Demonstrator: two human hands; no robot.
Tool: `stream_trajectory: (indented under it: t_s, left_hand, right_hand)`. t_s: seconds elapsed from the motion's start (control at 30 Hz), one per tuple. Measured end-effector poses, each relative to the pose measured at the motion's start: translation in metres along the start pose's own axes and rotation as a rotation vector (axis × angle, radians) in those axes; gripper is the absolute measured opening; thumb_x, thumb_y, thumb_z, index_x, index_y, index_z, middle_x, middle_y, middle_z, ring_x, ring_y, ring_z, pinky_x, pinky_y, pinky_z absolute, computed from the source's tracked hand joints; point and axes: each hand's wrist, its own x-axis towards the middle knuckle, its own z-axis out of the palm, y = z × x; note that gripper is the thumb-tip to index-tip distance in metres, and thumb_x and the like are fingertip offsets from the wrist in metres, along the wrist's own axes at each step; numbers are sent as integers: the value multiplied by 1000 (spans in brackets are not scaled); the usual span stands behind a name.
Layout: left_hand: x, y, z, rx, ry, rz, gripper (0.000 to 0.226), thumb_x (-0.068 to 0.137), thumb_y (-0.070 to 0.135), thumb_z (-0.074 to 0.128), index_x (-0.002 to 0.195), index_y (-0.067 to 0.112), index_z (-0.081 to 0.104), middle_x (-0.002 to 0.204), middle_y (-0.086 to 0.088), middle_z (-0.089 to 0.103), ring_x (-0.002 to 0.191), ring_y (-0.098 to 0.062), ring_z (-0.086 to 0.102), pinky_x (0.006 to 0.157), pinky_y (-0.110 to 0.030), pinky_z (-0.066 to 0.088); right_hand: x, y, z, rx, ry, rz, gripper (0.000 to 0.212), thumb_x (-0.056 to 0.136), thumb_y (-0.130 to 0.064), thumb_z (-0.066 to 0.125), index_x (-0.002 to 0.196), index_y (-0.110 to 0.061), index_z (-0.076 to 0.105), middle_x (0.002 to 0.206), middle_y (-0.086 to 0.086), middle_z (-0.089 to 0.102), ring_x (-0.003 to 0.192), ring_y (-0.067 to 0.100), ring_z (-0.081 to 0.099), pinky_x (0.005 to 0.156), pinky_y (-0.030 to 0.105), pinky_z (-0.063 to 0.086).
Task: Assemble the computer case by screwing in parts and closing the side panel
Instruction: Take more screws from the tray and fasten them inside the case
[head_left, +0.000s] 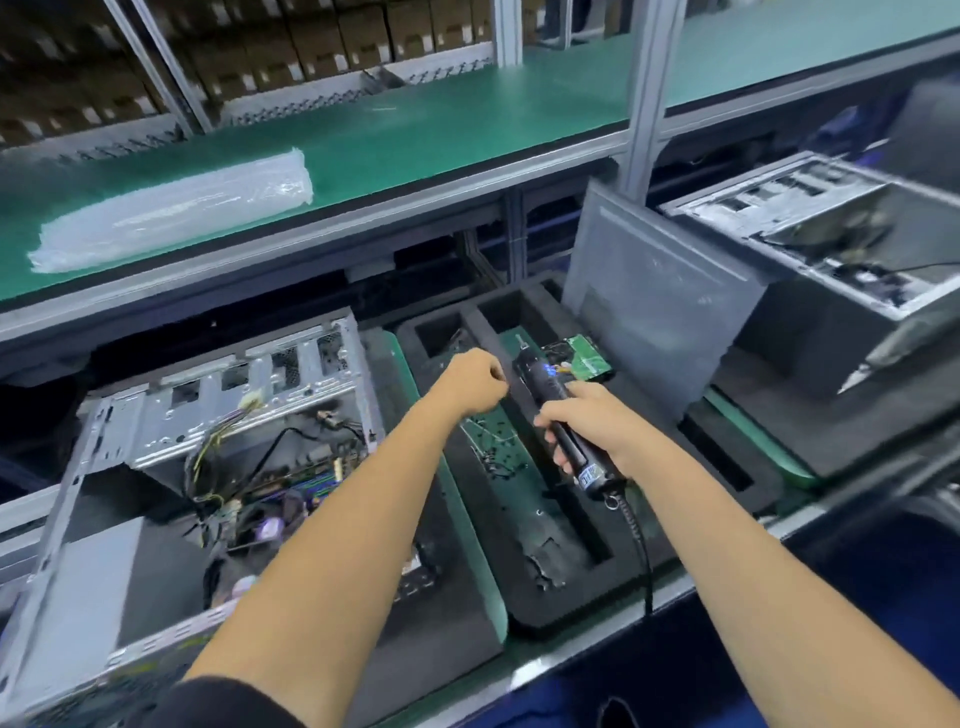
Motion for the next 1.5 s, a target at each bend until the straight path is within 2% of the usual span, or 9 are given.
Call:
stream_trajectory:
  t_s: [0.13,0.3,0.4,0.47,0.5,0.7,1.07,1.33,1.5]
  left_hand:
    - [34,8,40,56,26,-185,35,81,-4,45,52,10,33,51,-7,35,49,-21,33,60,-33,41]
    - [47,-17,85,-27,57,-431,34,86,-2,45,56,12,38,61,-2,41,52,-15,37,52,-22,37]
    - [56,-27,105,-65,38,-445,24,87,-4,48,76,3,68,82,-9,63,79,-26,60,71,-29,48]
    - [67,-30,116,-78,64,-434,23,86,-2,51,92,2,73,99,-14,69,98,-31,62,81,-31,48]
    - [72,-31,121,-87,74,-436,22,85,-2,52,93,1,73,101,-16,69,99,-33,62,82,-32,48]
    - [90,-43,150,-38,67,-476,16,81,-2,49,84,1,64,86,-18,65,87,-38,63,73,-39,52]
    - [107,-60,178,95,104,-433,16,89,1,47,92,5,62,95,-14,60,85,-35,62,73,-43,52]
    - [110,-62,171,-99,108,-484,12,83,19,56,86,9,62,86,-11,63,79,-33,60,64,-33,49]
    - [123,-73,160,-143,319,-499,13,83,5,52,90,7,63,99,-10,59,87,-31,58,70,-31,45]
  right_hand:
    - [19,16,-42,25,-18,54,16,83,-2,64,87,-7,49,59,10,56,42,25,52,42,29,45]
    - [38,28,-63,28,-85,117,16,84,-4,65,92,-6,51,61,12,58,45,25,52,46,30,46]
    - [48,30,-64,23,-129,134,15,84,-5,65,91,-7,52,63,13,58,45,25,52,45,29,45]
    - [55,32,-64,33,-148,142,13,85,-5,65,90,-8,53,65,13,58,45,25,52,44,29,46]
    - [59,32,-64,31,-157,147,13,85,-6,65,90,-8,53,66,13,58,45,25,52,45,29,46]
    - [80,35,-68,10,-196,187,14,84,-8,66,92,-9,54,68,12,59,47,25,53,47,29,46]
    - [107,47,-68,-10,-207,229,14,83,-9,67,87,-12,54,64,10,59,47,25,54,46,29,46]
    - [114,42,-62,-11,-222,223,14,83,-8,66,88,-10,54,65,11,59,47,25,54,45,29,46]
    - [115,41,-62,-11,-212,217,15,81,-9,67,88,-11,54,64,10,59,47,26,55,46,30,46]
